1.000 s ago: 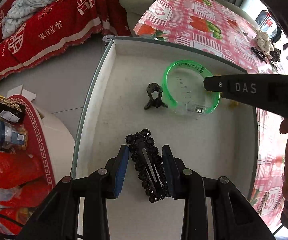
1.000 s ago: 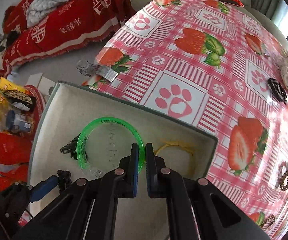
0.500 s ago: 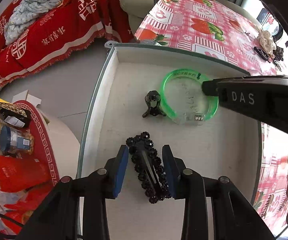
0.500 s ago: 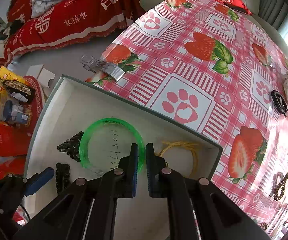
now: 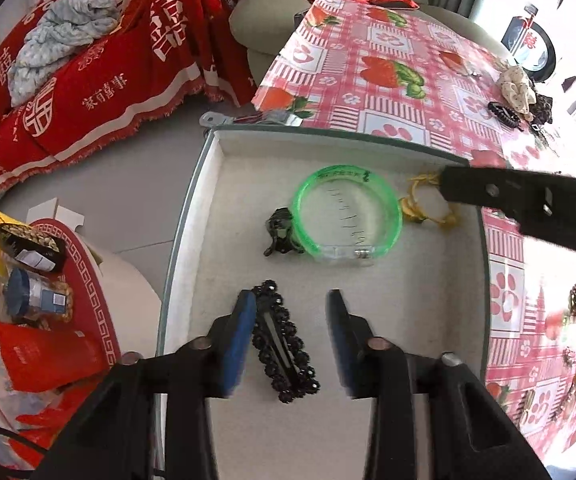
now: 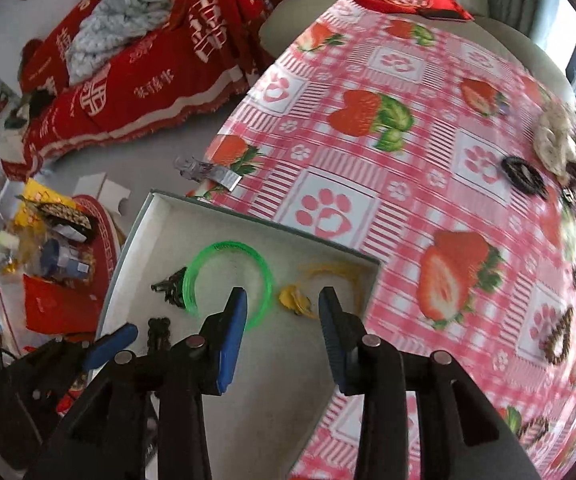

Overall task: Organize jewelry
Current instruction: 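Open the right gripper releasing the bangle while the left releases the barrette into the tray, then grasp the brown braided bracelet with the left gripper while the right grasps the pastel beaded bracelet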

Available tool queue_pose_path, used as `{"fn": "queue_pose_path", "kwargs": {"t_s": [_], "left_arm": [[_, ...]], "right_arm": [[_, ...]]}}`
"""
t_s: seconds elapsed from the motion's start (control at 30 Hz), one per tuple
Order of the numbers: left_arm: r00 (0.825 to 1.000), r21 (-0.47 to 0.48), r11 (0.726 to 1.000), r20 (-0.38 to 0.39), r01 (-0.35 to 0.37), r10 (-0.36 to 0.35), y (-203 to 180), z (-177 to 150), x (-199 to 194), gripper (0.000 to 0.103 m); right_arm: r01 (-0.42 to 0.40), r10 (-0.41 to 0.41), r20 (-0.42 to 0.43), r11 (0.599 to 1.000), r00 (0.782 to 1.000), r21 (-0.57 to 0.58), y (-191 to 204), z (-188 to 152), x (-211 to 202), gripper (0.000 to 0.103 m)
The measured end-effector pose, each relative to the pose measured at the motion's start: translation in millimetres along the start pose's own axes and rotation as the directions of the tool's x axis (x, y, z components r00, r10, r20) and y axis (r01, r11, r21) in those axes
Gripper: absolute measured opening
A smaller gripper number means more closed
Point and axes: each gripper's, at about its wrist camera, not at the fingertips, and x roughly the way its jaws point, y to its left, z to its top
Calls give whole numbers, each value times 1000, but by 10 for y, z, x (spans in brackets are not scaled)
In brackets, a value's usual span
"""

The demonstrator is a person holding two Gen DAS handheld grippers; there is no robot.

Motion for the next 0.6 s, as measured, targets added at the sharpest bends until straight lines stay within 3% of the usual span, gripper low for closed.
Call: {"fn": "queue_pose_path", "kwargs": {"t_s": [0.07, 0.43, 0.47, 0.5, 0.6], "left_arm": [[999, 4, 1000, 33, -11, 11, -45, -11, -87, 79], [1000, 87, 996, 18, 6, -7, -449, -60, -285, 79], [1000, 96, 995, 18, 10, -11, -500, -68, -300, 87], [1000, 108, 994, 17, 13, -14, -566, -71, -316, 103], [999, 143, 990, 37, 18, -23, -765, -83, -393, 103]], "right_arm": [[-4, 4, 0, 1000, 1000, 18, -62, -51, -60, 42], [-5, 3, 13, 985, 1000, 170, -643, -541, -461, 50], [-3, 1, 14, 983, 1000, 184, -704, -587, -497, 50], [-1, -2, 15, 981, 1000, 196, -756, -624, -525, 50], [10, -16, 23, 970, 1000, 241, -959, -775, -641, 56]]}}
